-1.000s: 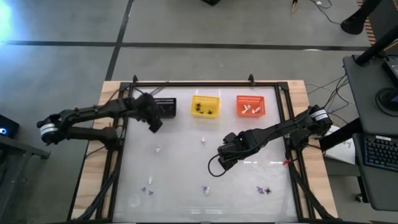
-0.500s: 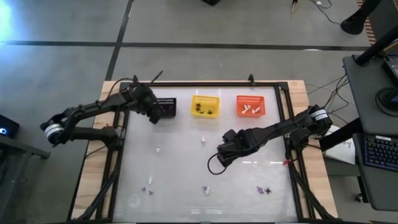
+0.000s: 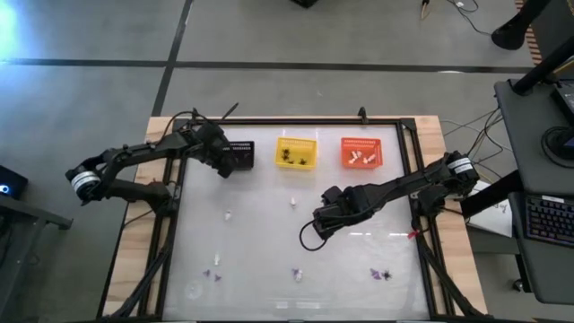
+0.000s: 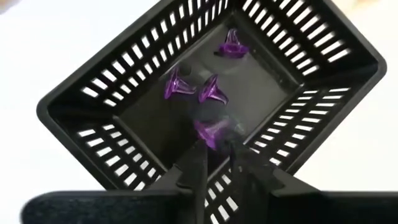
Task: Sort Halloween decoration
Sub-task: Put the violet hat toy into the black bin, then put the white skeleton toy into the orange bin, then put the black spider toy into the yellow bin
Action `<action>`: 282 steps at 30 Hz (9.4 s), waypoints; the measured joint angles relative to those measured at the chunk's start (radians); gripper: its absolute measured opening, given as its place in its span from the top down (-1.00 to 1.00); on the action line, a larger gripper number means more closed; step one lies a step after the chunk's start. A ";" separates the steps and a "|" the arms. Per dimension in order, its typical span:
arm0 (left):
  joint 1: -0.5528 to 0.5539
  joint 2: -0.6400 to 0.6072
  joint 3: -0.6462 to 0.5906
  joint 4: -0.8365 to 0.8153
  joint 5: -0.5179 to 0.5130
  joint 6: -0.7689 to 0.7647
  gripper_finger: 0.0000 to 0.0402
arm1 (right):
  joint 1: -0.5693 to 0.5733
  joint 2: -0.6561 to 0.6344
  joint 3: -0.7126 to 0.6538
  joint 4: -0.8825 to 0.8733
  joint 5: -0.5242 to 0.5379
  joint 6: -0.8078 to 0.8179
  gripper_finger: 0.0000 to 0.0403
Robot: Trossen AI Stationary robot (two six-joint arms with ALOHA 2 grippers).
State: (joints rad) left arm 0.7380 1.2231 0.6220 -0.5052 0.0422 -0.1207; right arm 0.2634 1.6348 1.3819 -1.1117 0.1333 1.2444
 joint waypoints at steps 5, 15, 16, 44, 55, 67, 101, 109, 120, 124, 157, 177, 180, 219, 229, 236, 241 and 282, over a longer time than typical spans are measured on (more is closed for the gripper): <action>0.000 -0.015 0.000 0.000 0.001 0.008 0.55 | 0.000 0.000 0.000 -0.001 0.041 0.053 0.28; -0.006 -0.019 0.258 -0.335 0.055 0.123 0.41 | 0.000 0.000 0.000 0.001 0.078 0.009 0.28; -0.008 -0.020 0.293 -0.370 0.055 0.138 0.41 | -0.001 0.000 0.000 0.002 0.079 -0.014 0.28; -0.231 -0.313 0.521 -0.641 0.056 -0.013 0.45 | -0.016 0.003 -0.004 0.223 0.320 0.054 0.14; -0.264 -0.346 0.521 -0.641 0.055 -0.024 0.45 | -0.112 0.018 -0.004 0.363 0.332 0.042 0.08; -0.264 -0.351 0.521 -0.648 0.055 -0.024 0.45 | -0.188 0.236 0.038 0.409 0.172 0.013 0.09; -0.264 -0.348 0.520 -0.648 0.055 -0.020 0.45 | -0.251 0.491 0.219 0.394 0.005 -0.223 0.90; -0.264 -0.357 0.520 -0.648 0.055 -0.020 0.45 | -0.251 0.439 0.211 0.355 0.004 -0.255 0.93; -0.263 -0.366 0.520 -0.649 0.055 -0.019 0.45 | -0.252 0.287 0.212 0.068 0.112 -0.230 0.93; -0.263 -0.367 0.520 -0.649 0.054 -0.014 0.45 | -0.269 0.221 0.214 -0.054 0.170 -0.224 0.94; -0.263 -0.373 0.520 -0.701 0.054 -0.019 0.45 | -0.748 -0.046 -0.152 -0.081 0.128 -0.501 0.94; -0.263 -0.373 0.520 -0.701 0.055 -0.047 0.45 | -0.780 -0.046 -0.152 -0.031 0.129 -0.557 0.54; -0.263 -0.373 0.520 -0.710 0.055 -0.050 0.45 | -0.779 -0.046 -0.152 -0.031 0.149 -0.576 0.47; -0.292 -0.373 0.520 -0.743 0.159 -0.086 0.45 | -0.359 -0.323 0.071 -0.460 0.051 -0.092 0.30; -0.292 -0.373 0.520 -0.751 0.159 -0.048 0.45 | -0.068 -0.370 -0.035 -0.459 -0.010 0.350 0.30; -0.292 -0.373 0.520 -0.755 0.159 -0.023 0.45 | 0.133 -0.370 -0.132 -0.436 -0.090 0.669 0.30; -0.292 -0.374 0.520 -0.766 0.159 -0.019 0.45 | 0.273 -0.370 -0.215 -0.297 -0.093 0.844 0.30; -0.292 -0.371 0.520 -0.757 0.159 -0.058 0.45 | 0.721 -0.369 -0.557 0.303 -0.159 0.841 0.30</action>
State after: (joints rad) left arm 0.4461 0.8520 1.1423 -1.2621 0.2012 -0.1791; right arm 0.9842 1.2663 0.8247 -0.8082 -0.0261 2.0849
